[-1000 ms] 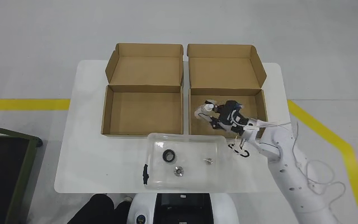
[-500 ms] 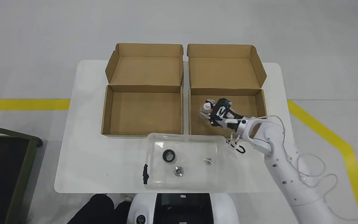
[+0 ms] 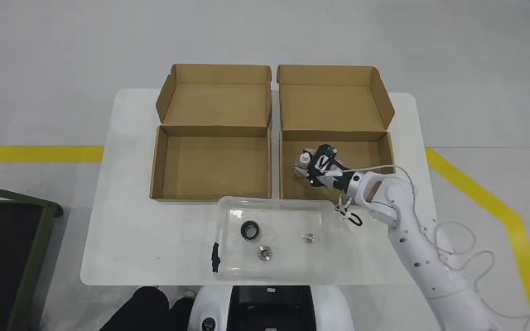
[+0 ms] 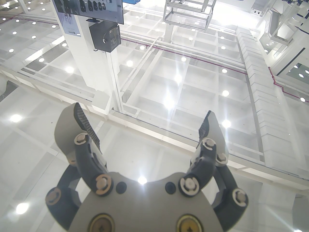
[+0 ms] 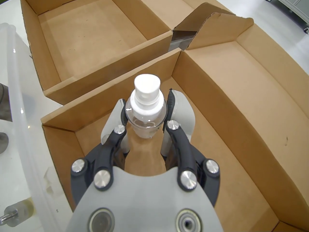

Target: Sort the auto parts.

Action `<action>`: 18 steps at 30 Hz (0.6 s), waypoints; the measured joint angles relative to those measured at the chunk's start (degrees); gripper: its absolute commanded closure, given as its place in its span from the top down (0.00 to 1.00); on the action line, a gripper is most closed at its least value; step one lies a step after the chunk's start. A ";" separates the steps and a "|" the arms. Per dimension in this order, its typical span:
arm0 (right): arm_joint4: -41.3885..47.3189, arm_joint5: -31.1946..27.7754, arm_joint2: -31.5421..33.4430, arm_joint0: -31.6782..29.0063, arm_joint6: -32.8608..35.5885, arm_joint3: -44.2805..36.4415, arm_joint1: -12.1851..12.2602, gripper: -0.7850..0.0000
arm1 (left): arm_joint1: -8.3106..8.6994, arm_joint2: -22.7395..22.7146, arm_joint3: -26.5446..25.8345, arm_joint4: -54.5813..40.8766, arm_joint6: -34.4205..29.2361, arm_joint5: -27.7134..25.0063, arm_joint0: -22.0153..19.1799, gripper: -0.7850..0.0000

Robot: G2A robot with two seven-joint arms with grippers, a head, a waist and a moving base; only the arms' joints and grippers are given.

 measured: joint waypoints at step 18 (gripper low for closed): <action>0.37 -2.03 5.87 -5.72 3.52 -16.35 1.66 1.00 | 0.00 0.00 0.00 0.00 0.00 0.00 0.00 1.00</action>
